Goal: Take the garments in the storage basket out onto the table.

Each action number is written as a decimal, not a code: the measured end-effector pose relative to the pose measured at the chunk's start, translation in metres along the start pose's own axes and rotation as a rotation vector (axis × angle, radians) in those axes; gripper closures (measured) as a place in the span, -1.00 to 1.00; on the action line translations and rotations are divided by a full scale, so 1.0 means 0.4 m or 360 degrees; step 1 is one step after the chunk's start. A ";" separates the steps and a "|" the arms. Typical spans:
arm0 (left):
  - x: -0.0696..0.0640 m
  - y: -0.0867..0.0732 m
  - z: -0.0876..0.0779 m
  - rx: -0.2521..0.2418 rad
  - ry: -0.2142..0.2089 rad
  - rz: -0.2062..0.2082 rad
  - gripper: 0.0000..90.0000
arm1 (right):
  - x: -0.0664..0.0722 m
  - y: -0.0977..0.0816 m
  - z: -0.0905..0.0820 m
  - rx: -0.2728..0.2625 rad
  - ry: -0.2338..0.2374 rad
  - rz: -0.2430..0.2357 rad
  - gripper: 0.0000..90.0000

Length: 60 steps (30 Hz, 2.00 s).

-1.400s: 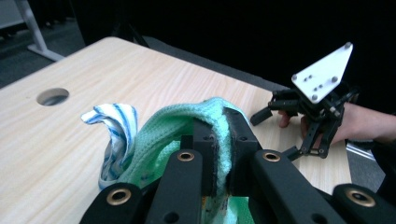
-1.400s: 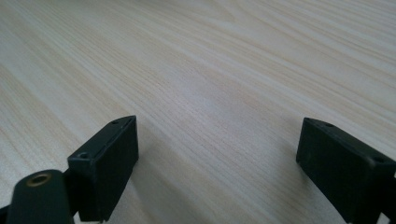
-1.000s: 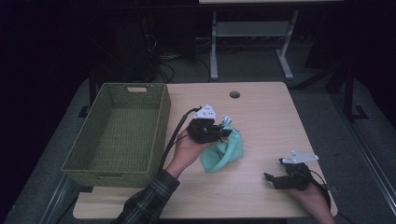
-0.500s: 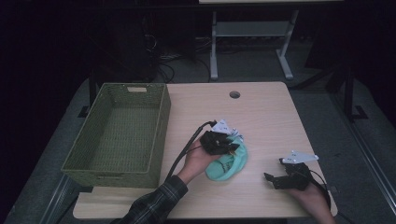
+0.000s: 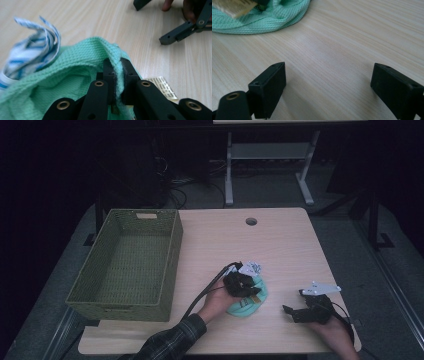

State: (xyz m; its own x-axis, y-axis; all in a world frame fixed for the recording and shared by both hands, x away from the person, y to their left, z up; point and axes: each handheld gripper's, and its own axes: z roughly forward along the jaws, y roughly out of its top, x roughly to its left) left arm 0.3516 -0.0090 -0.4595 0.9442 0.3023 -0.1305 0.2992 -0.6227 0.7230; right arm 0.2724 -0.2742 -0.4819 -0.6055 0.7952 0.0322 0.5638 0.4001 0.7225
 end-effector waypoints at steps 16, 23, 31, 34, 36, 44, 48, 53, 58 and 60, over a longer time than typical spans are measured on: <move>0.019 0.014 -0.063 -0.0089 0.0002 -0.0031 0.18 | 0.000 0.000 0.000 -0.0001 0.0000 -0.0001 -0.72; 0.025 0.006 -0.135 -0.0147 0.0039 -0.0055 0.07 | 0.000 0.000 0.000 0.0002 0.0001 0.0005 -0.72; 0.016 -0.048 -0.187 -0.0128 0.0095 -0.0102 0.12 | 0.000 0.000 0.000 0.0000 0.0000 0.0000 -0.73; 0.008 -0.068 -0.200 -0.0119 0.0110 -0.0105 0.17 | 0.000 0.000 0.000 0.0000 0.0000 0.0000 -0.72; 0.002 -0.080 -0.207 -0.0113 0.0122 -0.0102 0.22 | 0.000 0.000 0.000 0.0000 0.0000 0.0000 -0.73; -0.010 -0.123 -0.218 -0.0040 0.0123 -0.0089 0.46 | 0.000 0.000 0.000 0.0000 0.0000 -0.0001 -0.72; -0.006 -0.142 -0.193 0.0052 0.0074 -0.0112 0.74 | 0.000 0.000 0.000 0.0001 -0.0001 0.0002 -0.73; -0.002 -0.154 -0.168 0.0180 0.0105 -0.0104 0.98 | 0.000 0.000 0.000 0.0002 -0.0001 0.0003 -0.73; 0.003 -0.158 -0.166 0.0203 0.0099 -0.0114 0.99 | 0.000 0.000 -0.002 0.0005 0.0021 -0.0031 -0.70; 0.003 -0.157 -0.167 0.0215 0.0103 -0.0099 0.98 | 0.001 0.002 -0.003 0.0014 0.0020 -0.0027 -0.70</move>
State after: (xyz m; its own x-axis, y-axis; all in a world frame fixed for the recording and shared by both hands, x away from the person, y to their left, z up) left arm 0.3249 0.0789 -0.4599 0.9138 0.3865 -0.1252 0.3769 -0.6912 0.6166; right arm 0.2720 -0.2742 -0.4806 -0.6220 0.7825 0.0286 0.5584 0.4176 0.7168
